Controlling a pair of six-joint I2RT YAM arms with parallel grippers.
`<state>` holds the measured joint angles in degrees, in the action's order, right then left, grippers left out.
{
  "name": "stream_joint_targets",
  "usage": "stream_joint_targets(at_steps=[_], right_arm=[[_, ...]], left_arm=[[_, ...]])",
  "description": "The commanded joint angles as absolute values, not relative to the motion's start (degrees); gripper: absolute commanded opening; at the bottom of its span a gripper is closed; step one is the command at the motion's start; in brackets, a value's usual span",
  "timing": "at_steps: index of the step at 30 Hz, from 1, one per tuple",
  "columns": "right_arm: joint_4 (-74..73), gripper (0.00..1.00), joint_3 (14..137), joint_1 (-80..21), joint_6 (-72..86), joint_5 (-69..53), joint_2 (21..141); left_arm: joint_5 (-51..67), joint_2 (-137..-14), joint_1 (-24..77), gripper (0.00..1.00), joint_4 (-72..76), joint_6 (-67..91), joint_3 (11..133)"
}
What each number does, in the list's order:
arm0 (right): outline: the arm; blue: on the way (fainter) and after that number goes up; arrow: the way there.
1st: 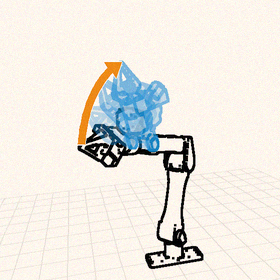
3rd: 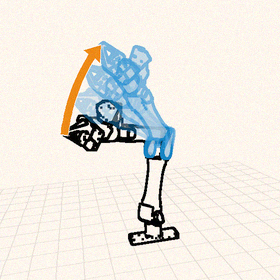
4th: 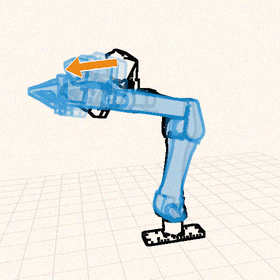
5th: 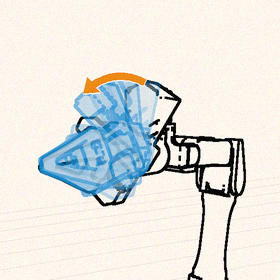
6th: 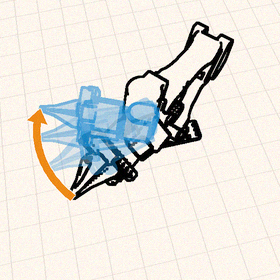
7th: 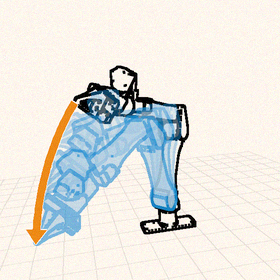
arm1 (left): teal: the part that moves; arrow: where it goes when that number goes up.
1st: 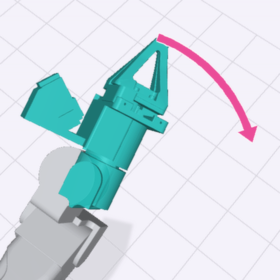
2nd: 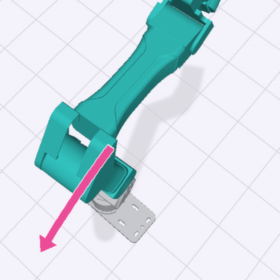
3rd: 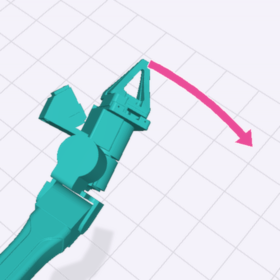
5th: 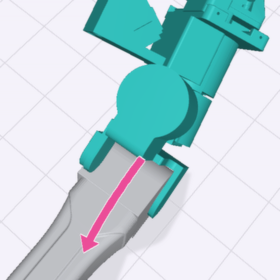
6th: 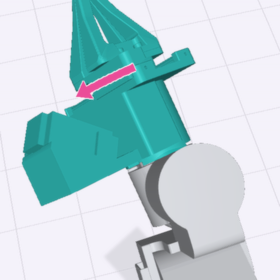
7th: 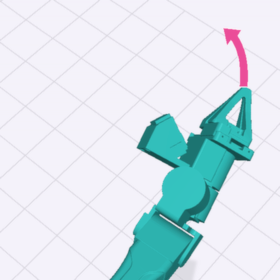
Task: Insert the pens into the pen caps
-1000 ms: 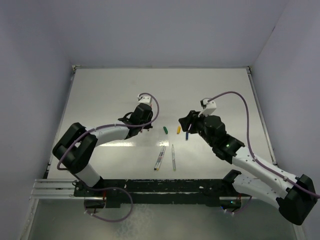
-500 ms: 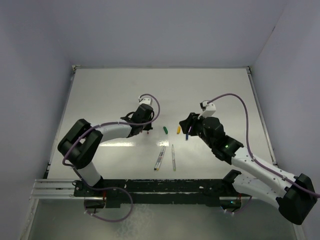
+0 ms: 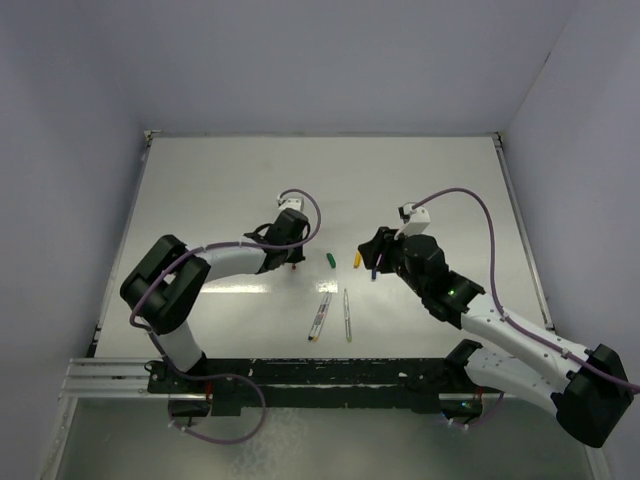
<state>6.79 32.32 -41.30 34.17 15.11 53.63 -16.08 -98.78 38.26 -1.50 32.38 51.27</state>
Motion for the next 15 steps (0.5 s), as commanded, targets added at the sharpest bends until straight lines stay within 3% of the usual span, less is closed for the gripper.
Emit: stream_joint_targets(at_steps=[1, 6, 15], right_arm=[[9.31, 0.53, 32.14, -41.21, 34.63, 15.58, 53.26], [9.40, 0.53, 31.91, -41.17, 34.57, 15.47, 52.95], [9.05, 0.53, 32.23, -41.15, 33.87, 16.86, 52.36]], left_arm=[[-16.58, -98.62, 37.88, 0.25, -1.21, 33.18, 53.80], [-16.08, -96.78, 37.88, 0.32, -1.86, 32.39, 55.06], [-11.20, -87.99, 38.04, 0.33, -1.90, 29.92, 54.76]])
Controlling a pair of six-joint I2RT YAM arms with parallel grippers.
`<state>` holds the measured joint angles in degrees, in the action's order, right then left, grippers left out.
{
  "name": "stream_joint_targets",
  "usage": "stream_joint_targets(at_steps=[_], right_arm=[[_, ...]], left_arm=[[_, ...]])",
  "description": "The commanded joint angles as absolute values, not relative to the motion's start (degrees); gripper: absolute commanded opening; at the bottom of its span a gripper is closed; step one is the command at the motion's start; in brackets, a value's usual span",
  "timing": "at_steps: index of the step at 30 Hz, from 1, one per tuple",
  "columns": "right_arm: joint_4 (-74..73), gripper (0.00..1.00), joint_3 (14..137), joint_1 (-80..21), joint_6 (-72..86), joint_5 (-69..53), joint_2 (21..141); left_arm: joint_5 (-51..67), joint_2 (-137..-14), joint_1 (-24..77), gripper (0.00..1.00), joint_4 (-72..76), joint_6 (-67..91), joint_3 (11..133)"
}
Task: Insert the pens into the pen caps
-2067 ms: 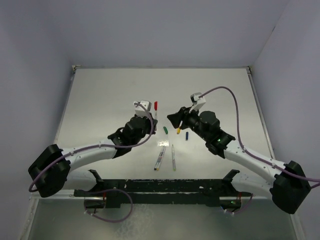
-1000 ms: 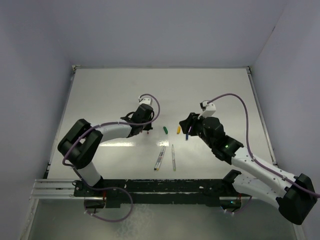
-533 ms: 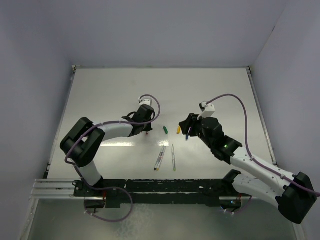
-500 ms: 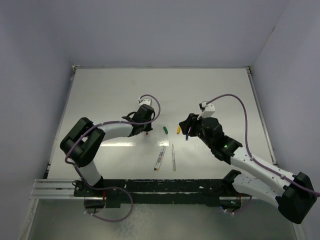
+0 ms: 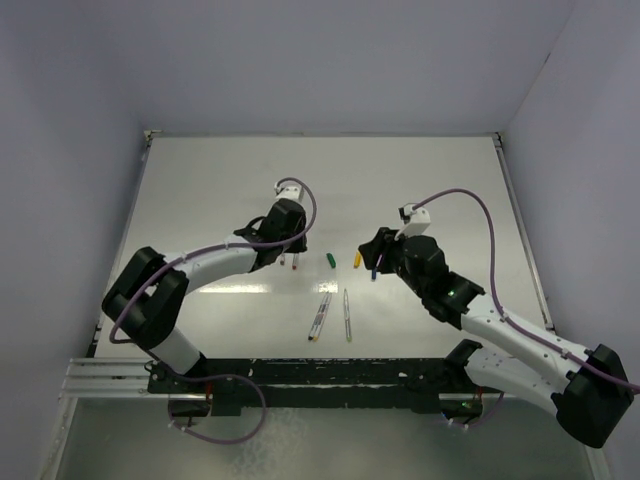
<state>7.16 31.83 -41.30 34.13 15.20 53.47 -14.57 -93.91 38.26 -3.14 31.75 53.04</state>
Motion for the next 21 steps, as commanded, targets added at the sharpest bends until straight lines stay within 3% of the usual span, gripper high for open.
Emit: stream_joint_targets(at_steps=[1, 8, 14, 21], right_arm=[[8.60, 0.53, 32.31, -41.16, 33.84, 17.40, 52.37], [8.12, 0.55, 31.03, -41.14, 33.98, 21.42, 51.41], [7.92, 0.73, 29.30, -40.05, 34.38, 24.77, 50.09], [5.37, 0.74, 28.99, -39.29, 35.17, 26.71, 49.71]], left_arm=[[-10.17, -87.01, 38.10, 0.33, -1.89, 29.69, 54.27], [-7.94, -79.19, 42.50, 0.32, -4.13, 26.51, 49.29], [-7.83, -73.12, 48.88, 0.31, -5.28, 26.63, 42.75], [-7.79, -71.26, 54.80, 0.32, -6.97, 29.46, 38.27]])
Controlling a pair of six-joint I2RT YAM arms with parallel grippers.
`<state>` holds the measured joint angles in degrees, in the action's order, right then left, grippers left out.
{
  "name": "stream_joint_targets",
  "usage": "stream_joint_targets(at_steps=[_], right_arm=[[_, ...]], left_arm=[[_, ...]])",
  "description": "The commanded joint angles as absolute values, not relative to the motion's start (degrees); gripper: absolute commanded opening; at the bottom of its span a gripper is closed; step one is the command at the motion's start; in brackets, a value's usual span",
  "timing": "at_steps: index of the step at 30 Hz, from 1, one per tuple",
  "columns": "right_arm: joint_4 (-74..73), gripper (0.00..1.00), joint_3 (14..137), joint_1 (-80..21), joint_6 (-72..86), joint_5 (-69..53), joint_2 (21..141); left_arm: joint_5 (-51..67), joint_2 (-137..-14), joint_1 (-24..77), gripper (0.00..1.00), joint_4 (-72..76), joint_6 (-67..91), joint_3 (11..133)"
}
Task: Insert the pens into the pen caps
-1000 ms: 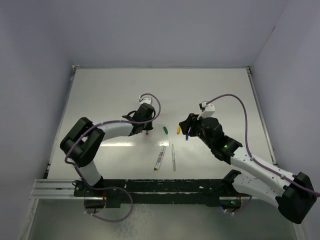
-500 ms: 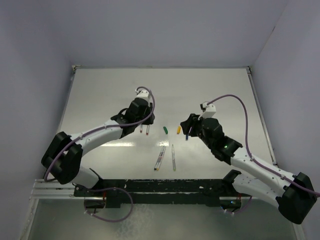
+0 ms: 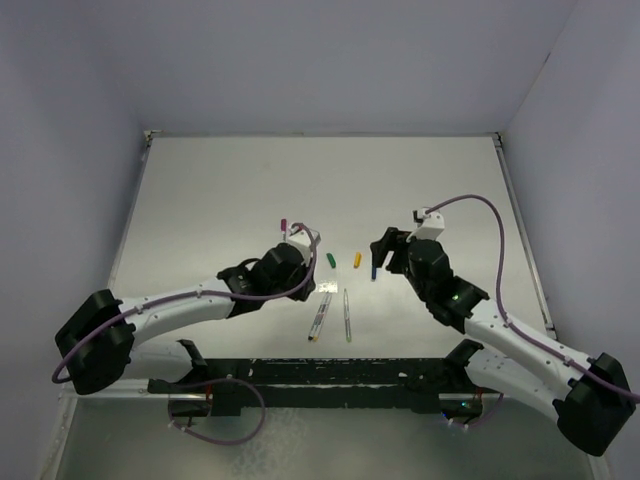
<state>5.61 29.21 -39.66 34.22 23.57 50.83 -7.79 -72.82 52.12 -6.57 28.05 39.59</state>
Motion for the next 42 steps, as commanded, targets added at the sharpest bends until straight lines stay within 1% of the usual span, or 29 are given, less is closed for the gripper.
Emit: stream_joint_targets(at_steps=[1, 9, 18, 31, 42], right_arm=[[5.36, 0.74, 28.80, -39.17, 35.27, 26.83, 49.55], [5.10, 0.73, 27.52, -39.16, 36.11, 27.42, 47.68], [5.37, 0.72, 26.26, -39.08, 36.71, 27.25, 45.74], [6.06, 0.72, 25.84, -39.10, 37.13, 26.65, 45.88], [6.42, 0.72, 25.71, -39.03, 37.61, 26.43, 45.99]], left_arm=[[-8.27, -71.50, 55.83, 0.31, -7.19, 29.53, 38.08], [-10.01, -74.54, 61.26, 0.33, -7.26, 31.20, 38.50], [-12.59, -78.34, 63.33, 0.36, -9.81, 32.43, 40.15], [-14.03, -82.65, 65.10, 0.36, -11.52, 33.04, 42.16], [-17.56, -85.63, 67.34, 0.36, -15.82, 33.20, 44.76]])
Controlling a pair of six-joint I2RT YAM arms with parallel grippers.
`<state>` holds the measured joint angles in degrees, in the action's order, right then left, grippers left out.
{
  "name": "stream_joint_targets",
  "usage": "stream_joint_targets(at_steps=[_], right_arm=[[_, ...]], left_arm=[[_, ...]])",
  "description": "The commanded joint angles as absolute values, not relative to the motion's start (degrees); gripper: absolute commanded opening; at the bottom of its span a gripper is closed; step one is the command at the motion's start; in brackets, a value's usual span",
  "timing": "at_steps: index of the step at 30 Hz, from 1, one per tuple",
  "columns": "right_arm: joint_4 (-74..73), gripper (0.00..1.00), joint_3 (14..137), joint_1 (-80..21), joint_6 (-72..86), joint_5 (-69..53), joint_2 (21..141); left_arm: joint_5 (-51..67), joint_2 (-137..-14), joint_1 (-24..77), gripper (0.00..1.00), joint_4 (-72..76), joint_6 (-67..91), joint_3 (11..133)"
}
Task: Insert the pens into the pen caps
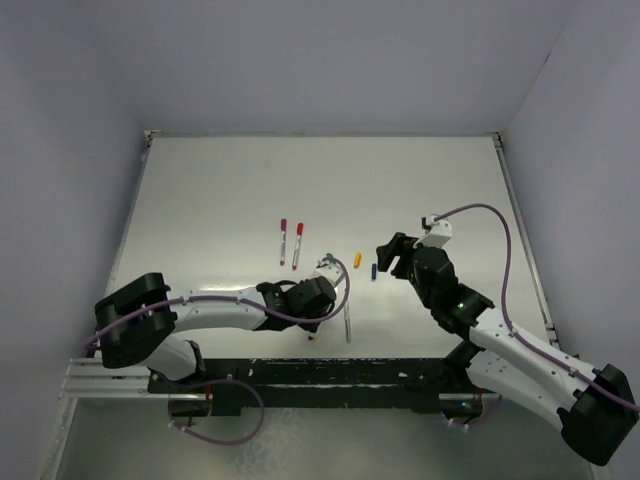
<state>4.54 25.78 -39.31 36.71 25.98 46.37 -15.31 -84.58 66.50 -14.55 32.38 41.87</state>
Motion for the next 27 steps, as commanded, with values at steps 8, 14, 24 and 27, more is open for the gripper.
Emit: stream_joint_targets(at_steps=[8, 14, 24, 27], right_arm=[[6.24, 0.72, 25.69, -39.10, 37.53, 26.41, 45.77], [6.15, 0.72, 25.70, -39.08, 37.83, 26.45, 45.85], [5.36, 0.71, 26.62, -39.10, 37.88, 27.78, 46.46], [5.53, 0.70, 26.72, -39.05, 37.84, 27.77, 46.60]], left_arm=[[-19.04, -86.66, 68.37, 0.36, -18.28, 34.47, 45.71], [-20.98, -87.20, 68.55, 0.35, -22.56, 36.03, 46.92], [-20.83, -88.51, 68.55, 0.34, -23.46, 36.34, 45.93], [-20.46, -88.92, 68.55, 0.33, -21.86, 35.60, 45.47]])
